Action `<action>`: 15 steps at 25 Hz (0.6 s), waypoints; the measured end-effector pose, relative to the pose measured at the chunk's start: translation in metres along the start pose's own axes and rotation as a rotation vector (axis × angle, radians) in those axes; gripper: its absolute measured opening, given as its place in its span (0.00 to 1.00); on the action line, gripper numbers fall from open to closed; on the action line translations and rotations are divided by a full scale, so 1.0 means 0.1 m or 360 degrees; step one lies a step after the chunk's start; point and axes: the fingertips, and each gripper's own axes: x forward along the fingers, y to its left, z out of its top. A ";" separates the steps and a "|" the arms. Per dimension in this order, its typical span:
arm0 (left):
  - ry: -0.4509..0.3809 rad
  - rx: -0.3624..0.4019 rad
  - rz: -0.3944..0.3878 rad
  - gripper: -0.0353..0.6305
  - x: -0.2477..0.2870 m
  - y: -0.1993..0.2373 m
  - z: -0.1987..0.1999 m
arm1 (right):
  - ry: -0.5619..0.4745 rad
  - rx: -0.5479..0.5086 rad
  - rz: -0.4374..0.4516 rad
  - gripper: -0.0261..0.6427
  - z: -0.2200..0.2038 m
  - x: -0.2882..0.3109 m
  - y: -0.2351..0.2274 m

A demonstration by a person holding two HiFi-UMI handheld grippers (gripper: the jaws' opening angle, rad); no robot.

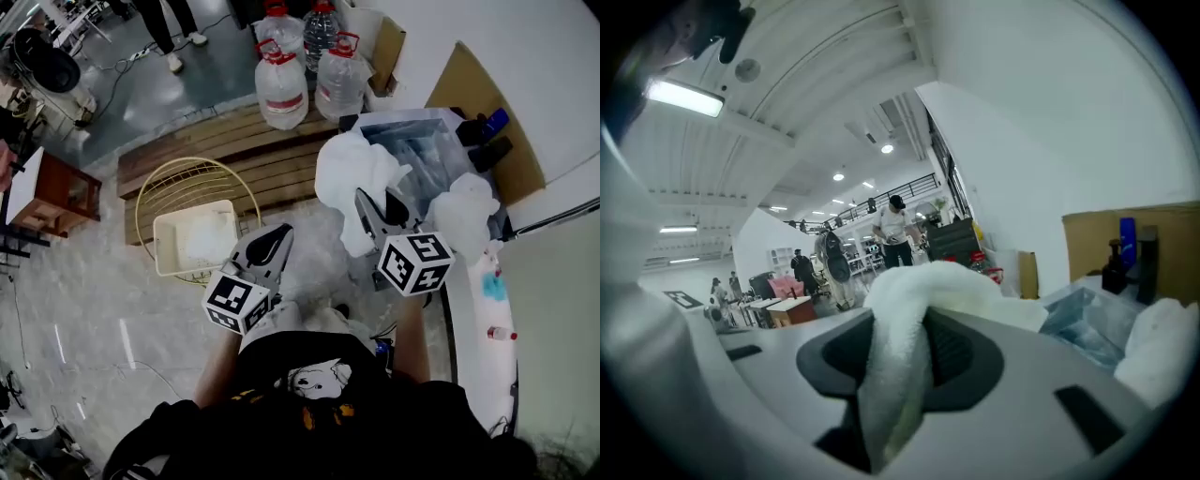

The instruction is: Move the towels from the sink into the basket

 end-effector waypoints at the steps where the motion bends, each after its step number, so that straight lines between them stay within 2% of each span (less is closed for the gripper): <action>1: -0.0009 -0.0005 0.0029 0.08 -0.11 0.14 0.01 | -0.0024 -0.0001 0.0033 0.22 0.07 0.08 0.16; 7: -0.0022 -0.0025 0.0214 0.08 -0.82 1.00 -0.08 | -0.0138 0.0058 0.0310 0.22 0.37 0.69 1.22; 11: -0.0044 -0.0053 0.0373 0.08 -1.35 1.53 -0.14 | -0.0087 0.0047 0.0511 0.22 0.29 1.23 1.99; 15: -0.0044 -0.0099 0.0548 0.08 -1.94 1.98 -0.31 | 0.0021 0.0013 0.0732 0.22 0.00 1.83 2.82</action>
